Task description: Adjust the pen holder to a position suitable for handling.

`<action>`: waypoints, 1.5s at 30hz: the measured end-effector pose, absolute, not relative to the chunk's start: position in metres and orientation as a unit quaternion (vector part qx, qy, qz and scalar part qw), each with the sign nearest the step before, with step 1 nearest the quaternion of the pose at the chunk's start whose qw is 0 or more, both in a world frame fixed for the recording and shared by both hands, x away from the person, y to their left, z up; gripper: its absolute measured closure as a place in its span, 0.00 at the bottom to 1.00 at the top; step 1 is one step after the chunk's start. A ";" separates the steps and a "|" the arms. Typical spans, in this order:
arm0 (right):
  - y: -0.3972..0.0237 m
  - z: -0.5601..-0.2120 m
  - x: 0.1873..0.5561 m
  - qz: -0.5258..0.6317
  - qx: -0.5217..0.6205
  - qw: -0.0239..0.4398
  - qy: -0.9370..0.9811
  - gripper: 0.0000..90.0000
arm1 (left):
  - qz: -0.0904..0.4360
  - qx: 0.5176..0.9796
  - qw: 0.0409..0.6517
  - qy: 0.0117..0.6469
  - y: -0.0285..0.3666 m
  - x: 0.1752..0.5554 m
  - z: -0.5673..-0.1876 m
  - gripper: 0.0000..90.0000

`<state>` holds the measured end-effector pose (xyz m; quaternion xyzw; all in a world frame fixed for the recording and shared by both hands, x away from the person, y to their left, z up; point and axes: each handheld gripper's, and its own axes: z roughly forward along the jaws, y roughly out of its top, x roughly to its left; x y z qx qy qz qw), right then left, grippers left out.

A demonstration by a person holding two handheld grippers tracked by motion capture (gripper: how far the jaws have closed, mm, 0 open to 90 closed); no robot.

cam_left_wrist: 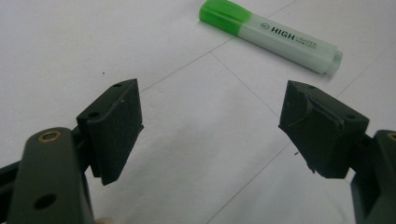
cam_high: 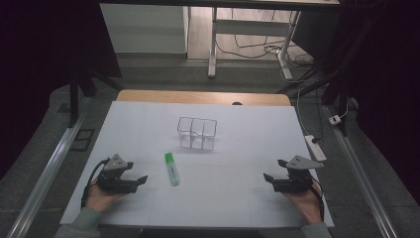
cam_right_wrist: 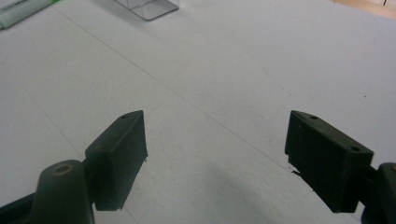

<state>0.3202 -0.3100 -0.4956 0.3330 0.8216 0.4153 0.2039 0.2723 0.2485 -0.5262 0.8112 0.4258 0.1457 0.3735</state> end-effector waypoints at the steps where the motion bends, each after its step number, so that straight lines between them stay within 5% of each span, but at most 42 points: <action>1: -0.310 -0.496 0.321 0.416 0.333 0.202 0.822 0.23 | 0.146 0.811 0.373 0.426 0.248 0.272 -0.526 0.23; 45: -0.307 -0.500 0.321 0.406 0.332 0.193 0.829 0.25 | 0.141 0.806 0.380 0.432 0.239 0.294 -0.518 0.27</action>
